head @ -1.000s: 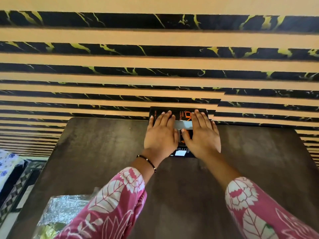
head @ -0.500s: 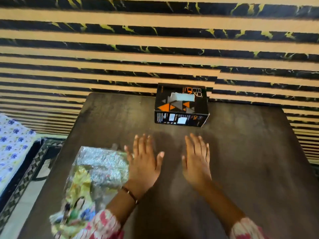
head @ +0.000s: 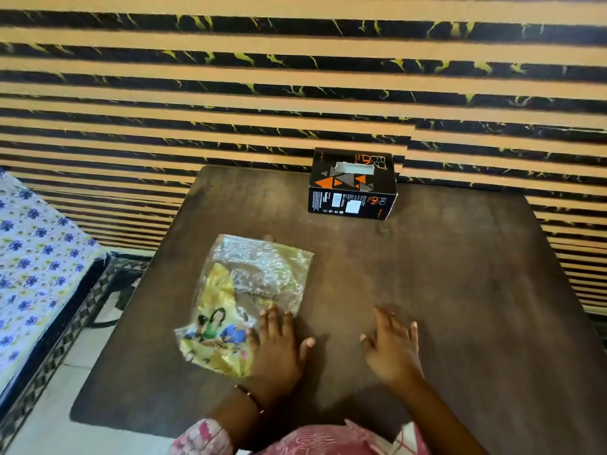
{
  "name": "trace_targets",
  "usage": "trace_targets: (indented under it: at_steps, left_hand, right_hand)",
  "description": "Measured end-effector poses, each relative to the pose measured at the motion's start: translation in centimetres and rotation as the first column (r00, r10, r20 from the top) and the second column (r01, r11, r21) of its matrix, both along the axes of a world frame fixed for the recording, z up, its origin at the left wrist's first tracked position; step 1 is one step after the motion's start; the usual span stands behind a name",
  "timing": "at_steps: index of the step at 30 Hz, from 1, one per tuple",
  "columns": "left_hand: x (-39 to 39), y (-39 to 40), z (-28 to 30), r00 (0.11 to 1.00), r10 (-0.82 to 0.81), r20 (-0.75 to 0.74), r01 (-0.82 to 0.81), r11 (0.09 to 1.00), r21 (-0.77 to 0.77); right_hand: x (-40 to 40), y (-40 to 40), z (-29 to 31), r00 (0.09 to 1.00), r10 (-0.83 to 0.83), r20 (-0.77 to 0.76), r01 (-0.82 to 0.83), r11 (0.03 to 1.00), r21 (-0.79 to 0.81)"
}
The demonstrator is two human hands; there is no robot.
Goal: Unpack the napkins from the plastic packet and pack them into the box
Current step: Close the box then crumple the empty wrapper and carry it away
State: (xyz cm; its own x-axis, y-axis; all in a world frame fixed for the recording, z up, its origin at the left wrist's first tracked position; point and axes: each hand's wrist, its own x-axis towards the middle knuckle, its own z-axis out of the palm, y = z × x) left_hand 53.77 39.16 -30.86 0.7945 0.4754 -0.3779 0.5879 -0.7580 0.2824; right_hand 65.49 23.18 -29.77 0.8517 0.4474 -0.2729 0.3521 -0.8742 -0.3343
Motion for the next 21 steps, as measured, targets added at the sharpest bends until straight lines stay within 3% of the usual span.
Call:
trace_targets:
  at_steps: [3,6,8,10,12,14,17,21]
  left_hand:
    - [3.1,-2.4,0.5,0.995,-0.052,0.087,0.069,0.977,-0.203]
    - [4.7,-2.8,1.4,0.960,-0.017,0.278,0.129,0.912,-0.389]
    - [4.4,-1.3,1.8,0.923,0.048,0.381,0.091,0.937,-0.338]
    - [3.2,1.2,1.4,0.890,0.148,0.431,-0.076,0.981,-0.181]
    - [1.7,3.6,0.6,0.887,0.284,0.364,-0.282,0.957,-0.061]
    - [0.6,4.4,0.2,0.894,0.380,0.239,-0.374,0.925,-0.070]
    - [-0.4,2.7,-0.3,0.931,0.262,0.252,-0.223,0.959,-0.172]
    - [0.1,-0.3,-0.3,0.976,0.002,0.216,0.050,0.971,-0.235]
  right_hand:
    - [0.0,-0.4,0.2,0.998,-0.029,-0.059,0.031,0.999,0.020]
    - [0.3,-1.4,0.0,0.991,-0.071,-0.117,0.079,0.995,0.057]
    - [0.4,-2.1,-0.2,0.985,-0.090,-0.150,0.111,0.985,0.132]
    - [0.1,-2.6,-0.3,0.981,-0.045,-0.190,0.088,0.971,0.222]
    - [-0.5,-2.4,0.0,0.963,0.075,-0.259,0.001,0.959,0.283]
    - [-1.2,-1.6,-0.2,0.933,0.180,-0.310,-0.075,0.944,0.320]
    - [-1.7,0.0,-1.0,0.912,0.279,-0.301,-0.185,0.934,0.306]
    - [-1.8,2.1,-1.2,0.907,0.293,-0.301,-0.168,0.909,0.381]
